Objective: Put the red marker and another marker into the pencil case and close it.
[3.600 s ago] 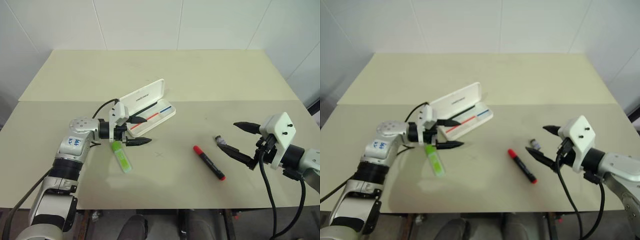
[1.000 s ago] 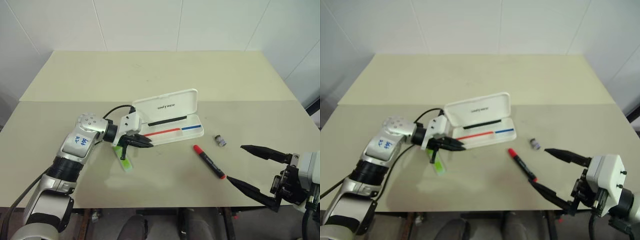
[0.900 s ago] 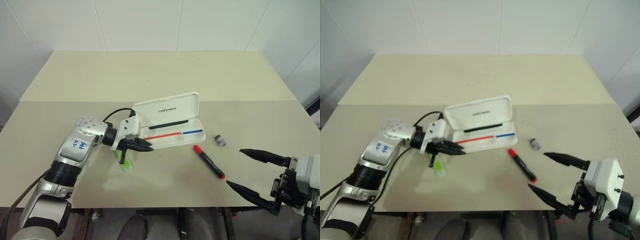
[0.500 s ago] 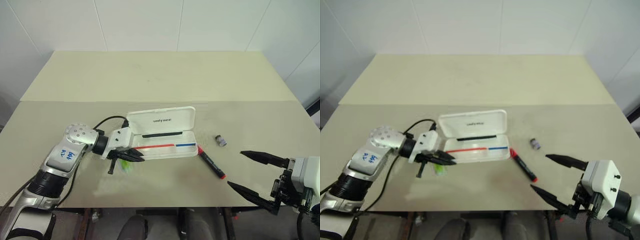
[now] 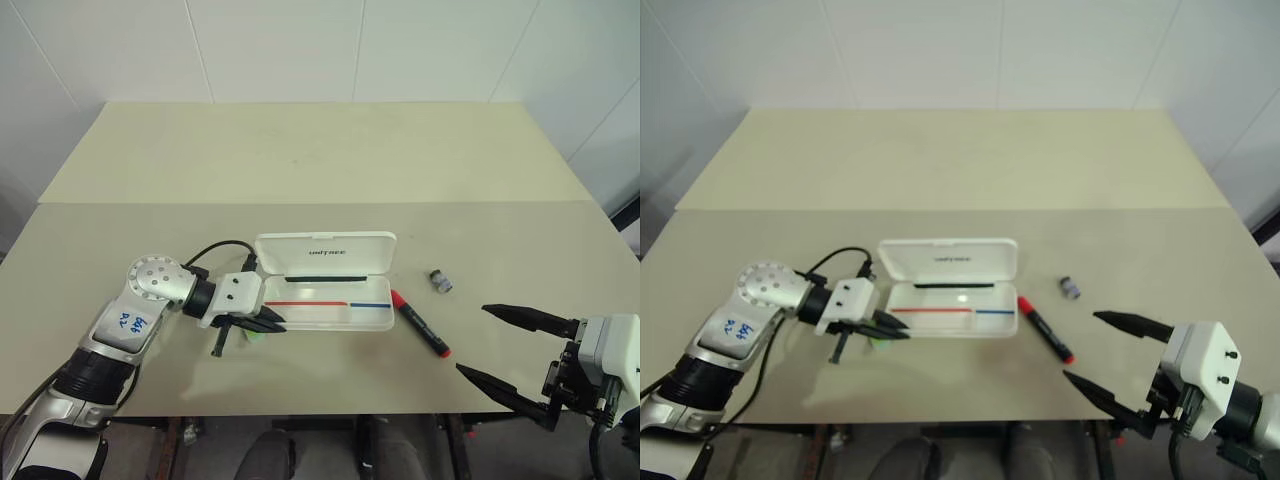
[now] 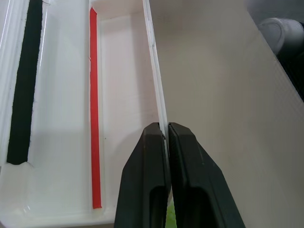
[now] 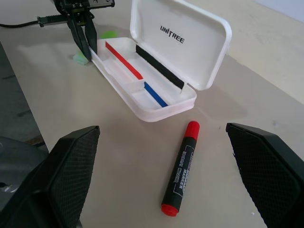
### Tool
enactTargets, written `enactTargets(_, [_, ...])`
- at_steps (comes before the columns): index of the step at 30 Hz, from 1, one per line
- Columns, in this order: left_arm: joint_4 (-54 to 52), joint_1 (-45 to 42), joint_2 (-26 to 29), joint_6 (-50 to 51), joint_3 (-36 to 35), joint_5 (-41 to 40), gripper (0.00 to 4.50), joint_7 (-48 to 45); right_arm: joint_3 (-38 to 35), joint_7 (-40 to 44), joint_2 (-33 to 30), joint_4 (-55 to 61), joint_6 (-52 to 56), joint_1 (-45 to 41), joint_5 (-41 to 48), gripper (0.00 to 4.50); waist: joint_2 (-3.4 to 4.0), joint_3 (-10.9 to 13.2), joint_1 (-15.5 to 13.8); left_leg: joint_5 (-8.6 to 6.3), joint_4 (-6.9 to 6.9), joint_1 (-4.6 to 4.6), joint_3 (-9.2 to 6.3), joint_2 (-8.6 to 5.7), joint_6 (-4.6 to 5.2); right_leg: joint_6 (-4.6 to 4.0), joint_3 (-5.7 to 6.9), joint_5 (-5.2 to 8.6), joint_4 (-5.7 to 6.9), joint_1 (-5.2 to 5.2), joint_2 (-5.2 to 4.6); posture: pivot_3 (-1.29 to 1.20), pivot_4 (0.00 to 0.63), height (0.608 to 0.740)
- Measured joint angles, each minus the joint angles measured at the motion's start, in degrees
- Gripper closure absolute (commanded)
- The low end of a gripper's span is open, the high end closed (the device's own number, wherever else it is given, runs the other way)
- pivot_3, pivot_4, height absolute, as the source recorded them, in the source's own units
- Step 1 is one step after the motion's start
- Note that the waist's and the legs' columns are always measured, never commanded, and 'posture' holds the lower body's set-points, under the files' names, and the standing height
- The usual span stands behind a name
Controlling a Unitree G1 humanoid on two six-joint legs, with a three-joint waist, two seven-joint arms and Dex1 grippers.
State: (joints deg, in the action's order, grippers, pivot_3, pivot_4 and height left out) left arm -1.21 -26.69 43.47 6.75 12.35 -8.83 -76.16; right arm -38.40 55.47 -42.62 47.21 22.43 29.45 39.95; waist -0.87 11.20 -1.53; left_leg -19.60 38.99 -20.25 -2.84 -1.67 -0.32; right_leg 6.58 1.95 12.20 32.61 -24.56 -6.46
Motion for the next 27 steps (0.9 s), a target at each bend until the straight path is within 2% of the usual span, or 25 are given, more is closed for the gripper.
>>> enactTargets(6, [0.58,0.01,0.02,-2.89,1.23,3.48,4.47,1.88,0.00,-0.02,0.01,-0.01,0.00,0.30,-0.52,0.00,0.00,0.00,0.02,0.00,0.00,0.02,0.06,0.03,0.00,0.01,-0.03,-0.01,0.00,0.00,0.01,0.00,0.150,0.740])
enactTargets(21, [1.15,0.02,-0.52,-3.00,1.65,3.86,4.47,3.09,0.09,-0.42,0.00,-0.82,0.00,-1.02,-1.70,0.00,0.00,0.00,0.00,0.00,0.00,0.04,0.10,0.25,-0.01,0.01,-0.05,-0.01,0.01,0.00,0.05,0.00,0.150,0.740])
enactTargets(27, [-0.18,0.11,-0.81,-2.62,1.65,3.54,2.71,3.07,0.96,-0.58,0.00,-0.94,0.03,-1.54,-1.81,0.00,0.00,0.00,0.00,0.00,0.00,0.04,0.10,0.25,-0.01,0.01,-0.05,-0.01,0.01,0.00,0.05,0.00,0.150,0.740])
